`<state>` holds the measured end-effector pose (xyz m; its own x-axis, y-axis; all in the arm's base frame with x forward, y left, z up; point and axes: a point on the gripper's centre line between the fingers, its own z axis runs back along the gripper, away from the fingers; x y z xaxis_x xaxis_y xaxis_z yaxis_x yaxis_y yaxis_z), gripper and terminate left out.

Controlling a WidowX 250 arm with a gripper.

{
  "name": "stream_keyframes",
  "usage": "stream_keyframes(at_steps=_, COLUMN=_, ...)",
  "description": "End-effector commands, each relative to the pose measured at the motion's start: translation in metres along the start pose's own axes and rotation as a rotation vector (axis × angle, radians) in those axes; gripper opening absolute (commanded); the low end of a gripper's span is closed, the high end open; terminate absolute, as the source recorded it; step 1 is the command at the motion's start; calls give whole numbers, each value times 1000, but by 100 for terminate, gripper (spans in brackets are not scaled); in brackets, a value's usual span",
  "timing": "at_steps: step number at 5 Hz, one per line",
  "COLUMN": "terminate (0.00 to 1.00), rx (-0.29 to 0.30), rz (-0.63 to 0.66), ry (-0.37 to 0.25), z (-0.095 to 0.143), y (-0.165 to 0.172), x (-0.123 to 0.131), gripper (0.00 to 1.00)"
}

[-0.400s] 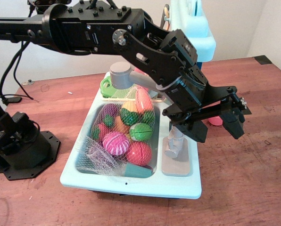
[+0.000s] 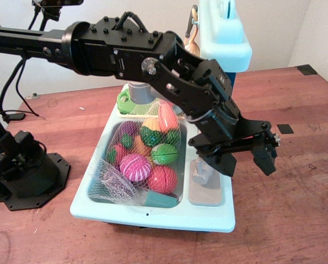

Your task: Turn lever vertical to front

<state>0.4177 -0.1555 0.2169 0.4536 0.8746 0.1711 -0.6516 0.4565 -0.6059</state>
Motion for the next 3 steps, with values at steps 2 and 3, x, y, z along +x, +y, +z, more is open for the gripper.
stream_keyframes(at_steps=2, terminate=0, rx=-38, rz=57, ry=-29, z=9, y=25, x=4, gripper=100)
stream_keyframes(at_steps=3, terminate=0, rx=-36, rz=69, ry=-45, z=11, y=37, x=5, gripper=100)
